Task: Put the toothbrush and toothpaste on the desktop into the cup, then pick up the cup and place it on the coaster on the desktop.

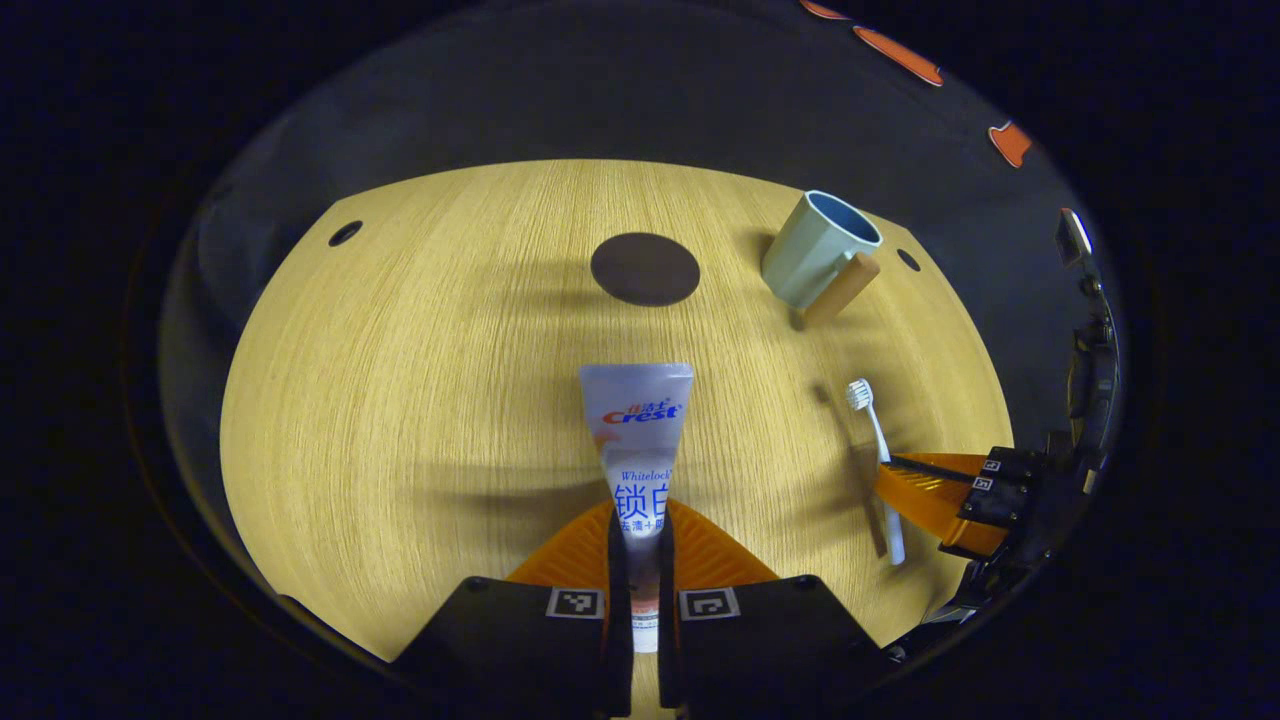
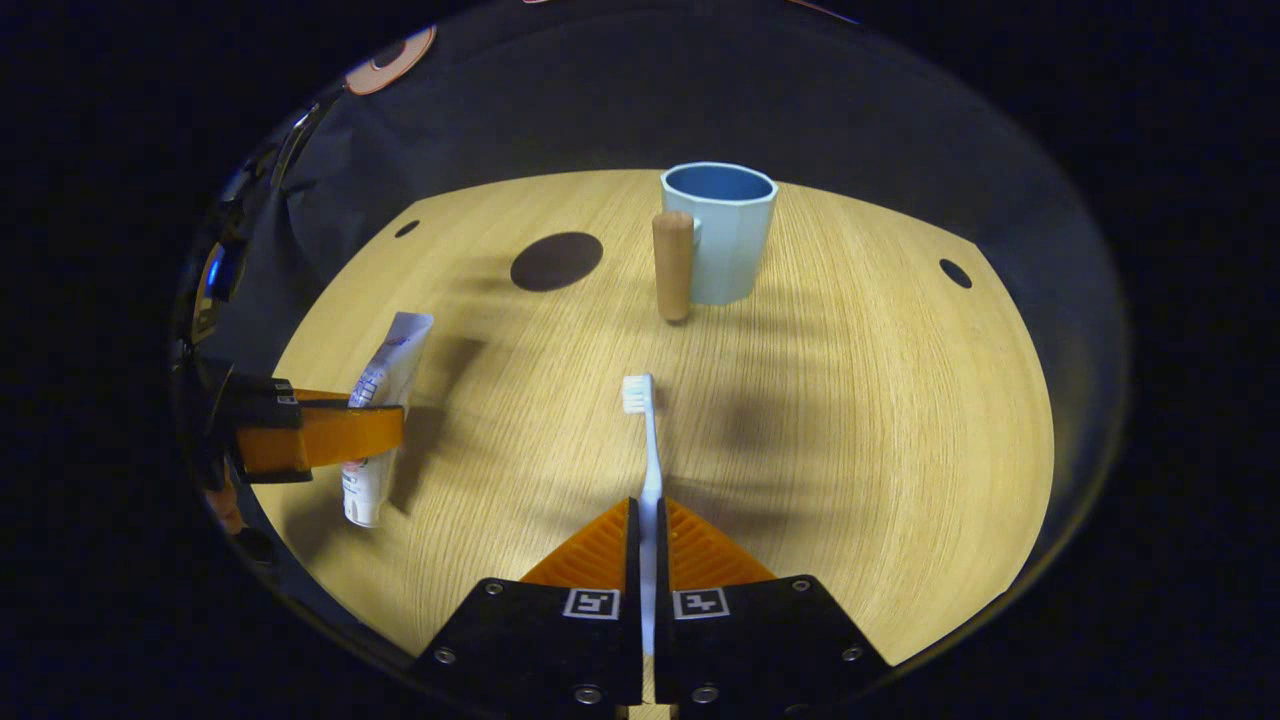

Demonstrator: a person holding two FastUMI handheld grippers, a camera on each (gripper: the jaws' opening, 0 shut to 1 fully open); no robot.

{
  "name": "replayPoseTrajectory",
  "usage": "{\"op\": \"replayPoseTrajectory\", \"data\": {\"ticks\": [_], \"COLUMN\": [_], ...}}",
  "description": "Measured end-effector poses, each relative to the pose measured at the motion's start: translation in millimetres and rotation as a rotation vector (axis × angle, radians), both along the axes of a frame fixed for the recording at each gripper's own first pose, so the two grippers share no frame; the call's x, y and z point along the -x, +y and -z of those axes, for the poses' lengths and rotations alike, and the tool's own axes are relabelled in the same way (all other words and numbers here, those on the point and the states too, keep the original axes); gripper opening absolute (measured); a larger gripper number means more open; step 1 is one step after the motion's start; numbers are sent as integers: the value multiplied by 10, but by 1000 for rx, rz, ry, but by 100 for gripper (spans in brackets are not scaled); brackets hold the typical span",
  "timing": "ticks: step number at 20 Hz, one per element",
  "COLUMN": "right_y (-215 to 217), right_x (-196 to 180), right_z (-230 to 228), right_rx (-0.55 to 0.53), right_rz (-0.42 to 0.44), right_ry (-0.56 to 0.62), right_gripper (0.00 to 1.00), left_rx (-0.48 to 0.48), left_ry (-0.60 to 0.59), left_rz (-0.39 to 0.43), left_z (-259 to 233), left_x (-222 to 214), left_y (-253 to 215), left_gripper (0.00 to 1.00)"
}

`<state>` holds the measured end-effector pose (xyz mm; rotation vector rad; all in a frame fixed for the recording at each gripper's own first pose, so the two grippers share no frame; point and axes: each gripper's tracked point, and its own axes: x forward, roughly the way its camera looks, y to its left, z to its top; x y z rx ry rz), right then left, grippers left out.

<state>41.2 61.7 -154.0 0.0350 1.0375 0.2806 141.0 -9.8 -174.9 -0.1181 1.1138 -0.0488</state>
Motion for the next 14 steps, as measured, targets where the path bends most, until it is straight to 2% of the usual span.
{"op": "replayPoseTrajectory", "data": {"ticks": [2, 3, 6, 10, 14], "right_y": [-57, -75, -116, -129, -102], "right_x": [-90, -129, -182, -231, -380], "right_z": [-114, -140, -222, -332, -513], "right_rx": [-4, -9, -46, -77, -109], "right_rz": [-5, -4, 14, 30, 48], "right_ry": [-68, -91, -147, -260, -393], "right_gripper": [5, 5, 5, 5, 5], "left_rx": [-1, 0, -8, -23, -6], "left_ry": [-11, -30, -84, -167, -235], "left_rz": [3, 3, 8, 6, 8], "left_z": [8, -193, -361, -657, -614], "left_x": [-24, 63, 67, 165, 209], "left_y": [9, 174, 385, 902, 1115], "left_gripper": [13, 13, 13, 13, 13]}}
